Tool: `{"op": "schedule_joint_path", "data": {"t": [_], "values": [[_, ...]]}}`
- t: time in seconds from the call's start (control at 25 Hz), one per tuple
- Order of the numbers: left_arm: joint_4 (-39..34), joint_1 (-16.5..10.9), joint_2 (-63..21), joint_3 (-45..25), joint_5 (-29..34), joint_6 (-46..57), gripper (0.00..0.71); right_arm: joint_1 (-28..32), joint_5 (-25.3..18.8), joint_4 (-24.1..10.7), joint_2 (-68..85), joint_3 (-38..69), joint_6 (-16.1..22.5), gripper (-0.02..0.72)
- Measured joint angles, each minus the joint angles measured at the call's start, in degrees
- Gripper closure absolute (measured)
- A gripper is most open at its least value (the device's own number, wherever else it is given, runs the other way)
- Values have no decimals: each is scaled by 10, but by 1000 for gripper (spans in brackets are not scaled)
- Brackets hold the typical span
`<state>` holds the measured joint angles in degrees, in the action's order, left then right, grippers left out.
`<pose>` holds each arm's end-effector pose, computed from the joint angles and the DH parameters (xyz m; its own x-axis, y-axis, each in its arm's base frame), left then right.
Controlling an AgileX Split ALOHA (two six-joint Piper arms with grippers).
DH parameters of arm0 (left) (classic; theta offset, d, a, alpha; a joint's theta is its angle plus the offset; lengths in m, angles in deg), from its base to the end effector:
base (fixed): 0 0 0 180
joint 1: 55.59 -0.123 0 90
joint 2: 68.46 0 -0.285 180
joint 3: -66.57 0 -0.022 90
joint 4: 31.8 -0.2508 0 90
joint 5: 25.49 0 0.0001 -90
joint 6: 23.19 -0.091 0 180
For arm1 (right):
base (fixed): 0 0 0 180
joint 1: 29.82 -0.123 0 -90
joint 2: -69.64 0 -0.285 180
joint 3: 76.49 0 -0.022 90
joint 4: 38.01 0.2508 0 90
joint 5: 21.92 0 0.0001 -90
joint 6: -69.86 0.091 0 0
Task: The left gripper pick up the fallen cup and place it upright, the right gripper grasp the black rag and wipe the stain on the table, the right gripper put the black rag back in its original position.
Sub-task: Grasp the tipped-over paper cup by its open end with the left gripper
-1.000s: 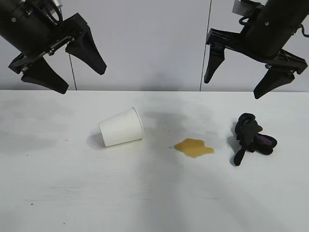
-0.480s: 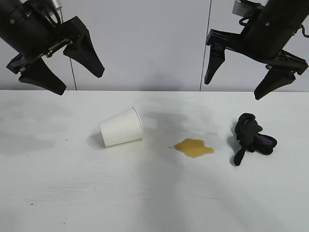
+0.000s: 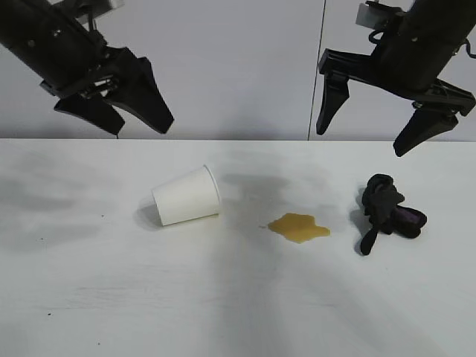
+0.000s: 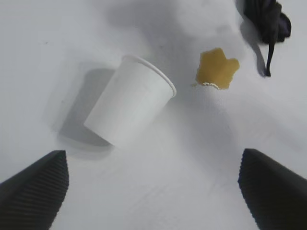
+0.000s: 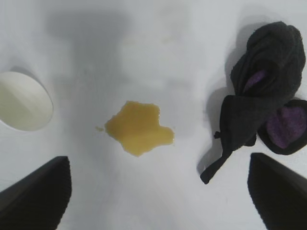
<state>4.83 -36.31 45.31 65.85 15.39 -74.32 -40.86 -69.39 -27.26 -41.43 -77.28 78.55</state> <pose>0.3610 -0.1640 0.2278 -0.5707 0.5617 -0.5990 0.7583 0.6404 -0.1221 0.3707 0.0851 0.2395 -0.9367 0.0955 -0.3369 0.0170 0.9734 0.2285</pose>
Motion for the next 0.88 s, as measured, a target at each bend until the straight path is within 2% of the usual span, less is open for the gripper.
{"op": "schedule_joint_path", "data": {"t": [0.12, 0.24, 0.52, 0.72, 0.88], "values": [[-71, 38, 27, 27, -22, 10, 19, 0, -2, 0, 0, 0, 0, 10], [-136, 58, 64, 64, -20, 44, 21, 0, -3, 0, 0, 0, 0, 10], [-183, 72, 148, 161, 25, 69, 21, 0, -5, 0, 0, 0, 0, 10], [-216, 84, 187, 172, 29, 50, 21, 0, -5, 0, 0, 0, 0, 10], [-226, 87, 206, 172, 7, 44, 21, 0, -5, 0, 0, 0, 0, 10]]}}
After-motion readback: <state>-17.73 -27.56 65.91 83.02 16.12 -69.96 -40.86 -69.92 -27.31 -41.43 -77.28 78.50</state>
